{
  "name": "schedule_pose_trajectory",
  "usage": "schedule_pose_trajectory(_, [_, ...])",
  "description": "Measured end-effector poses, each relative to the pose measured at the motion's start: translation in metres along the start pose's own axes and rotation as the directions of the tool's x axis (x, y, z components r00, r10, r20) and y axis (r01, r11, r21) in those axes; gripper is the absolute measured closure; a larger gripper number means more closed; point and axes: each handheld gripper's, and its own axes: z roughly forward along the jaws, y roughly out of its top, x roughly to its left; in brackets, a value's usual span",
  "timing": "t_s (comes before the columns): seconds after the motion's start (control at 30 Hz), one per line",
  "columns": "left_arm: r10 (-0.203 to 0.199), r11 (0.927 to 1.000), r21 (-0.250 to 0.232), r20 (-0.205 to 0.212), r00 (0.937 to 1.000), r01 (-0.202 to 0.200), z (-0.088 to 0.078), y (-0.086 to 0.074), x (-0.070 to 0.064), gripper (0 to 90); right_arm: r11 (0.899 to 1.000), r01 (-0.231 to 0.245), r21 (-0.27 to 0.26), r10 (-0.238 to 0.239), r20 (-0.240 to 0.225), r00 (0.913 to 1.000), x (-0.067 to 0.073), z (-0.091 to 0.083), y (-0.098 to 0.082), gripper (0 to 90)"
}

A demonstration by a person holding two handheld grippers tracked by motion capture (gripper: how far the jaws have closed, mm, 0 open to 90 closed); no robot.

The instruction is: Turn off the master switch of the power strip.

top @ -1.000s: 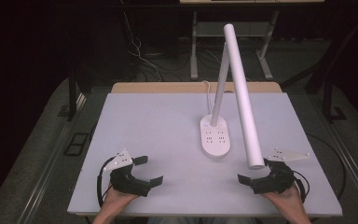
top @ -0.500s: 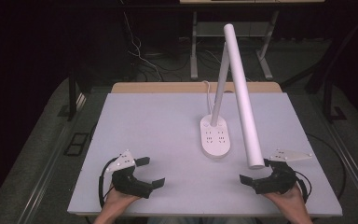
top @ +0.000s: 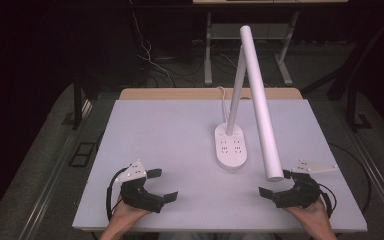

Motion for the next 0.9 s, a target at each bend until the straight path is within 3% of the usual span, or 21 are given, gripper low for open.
schedule_pose_trajectory(0.47, [0.012, 0.9991, 0.041, 0.008, 0.9999, -0.012, -0.005, 0.009, -0.003, 0.0, 1.000, -0.004, -0.006, 0.004, 0.006, 1.0000, 0.000, -0.002, -0.001, 0.0])
schedule_pose_trajectory(0.9, [0.011, 0.9968, 0.079, 0.027, 0.9996, -0.013, 0.000, 0.022, -0.001, 0.0, 1.000, -0.001, -0.006, 0.001, 0.013, 0.9999, -0.002, -0.003, -0.001, 0.0])
